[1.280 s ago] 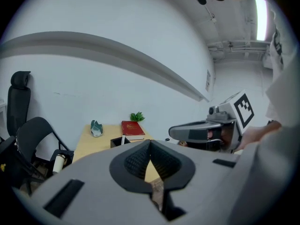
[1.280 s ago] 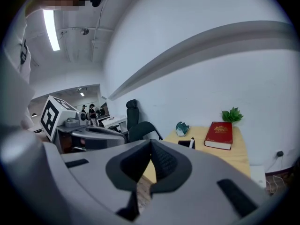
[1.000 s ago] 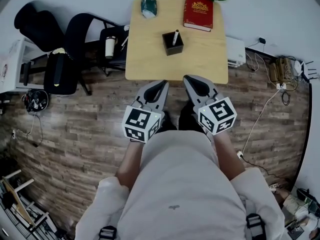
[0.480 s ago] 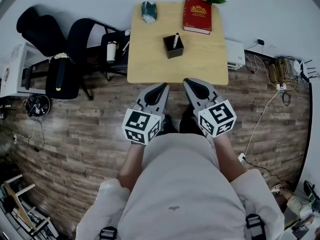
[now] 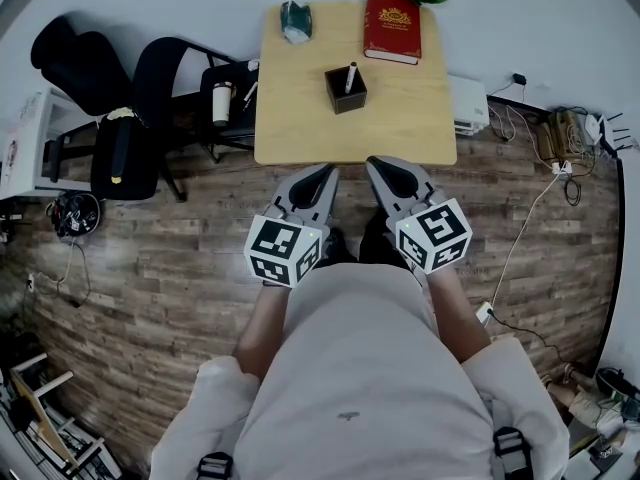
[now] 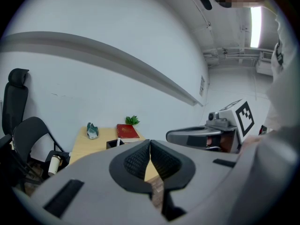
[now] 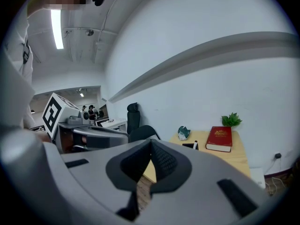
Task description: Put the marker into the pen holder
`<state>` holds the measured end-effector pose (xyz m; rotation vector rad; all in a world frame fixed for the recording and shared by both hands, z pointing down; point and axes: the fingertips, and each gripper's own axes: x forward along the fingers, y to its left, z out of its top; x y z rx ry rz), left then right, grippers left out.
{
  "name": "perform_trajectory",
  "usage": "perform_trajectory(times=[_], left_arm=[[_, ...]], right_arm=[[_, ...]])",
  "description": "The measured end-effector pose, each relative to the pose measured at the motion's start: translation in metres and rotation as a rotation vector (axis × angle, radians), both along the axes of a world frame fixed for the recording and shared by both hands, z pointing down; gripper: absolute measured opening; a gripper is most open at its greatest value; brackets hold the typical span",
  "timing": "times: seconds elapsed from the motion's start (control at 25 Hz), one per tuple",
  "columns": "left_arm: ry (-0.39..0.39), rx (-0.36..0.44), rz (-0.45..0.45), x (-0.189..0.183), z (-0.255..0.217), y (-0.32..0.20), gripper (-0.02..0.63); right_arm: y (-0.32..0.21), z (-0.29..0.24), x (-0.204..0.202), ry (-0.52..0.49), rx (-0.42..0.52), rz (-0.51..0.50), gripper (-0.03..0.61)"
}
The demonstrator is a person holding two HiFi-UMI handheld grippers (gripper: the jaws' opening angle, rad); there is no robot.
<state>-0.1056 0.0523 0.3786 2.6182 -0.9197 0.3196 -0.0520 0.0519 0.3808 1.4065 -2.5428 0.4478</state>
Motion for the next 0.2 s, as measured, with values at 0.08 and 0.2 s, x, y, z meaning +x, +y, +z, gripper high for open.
perform_trajectory(times=[0.08,0.2], left_arm=[[-0.002,-0.001,0.001,0.0002,-0.0008,0.0011,0.008],[-0.004,-0.002,0.004,0.0011,-0.0019,0.0040,0.008]], right_arm=[[0.0010,-0.0010,-0.0006,-0.001,-0.001,0.001,0.000],[0.0036,-0.0030,-0.0018,-0.004,-0.001,0.002,0.000]])
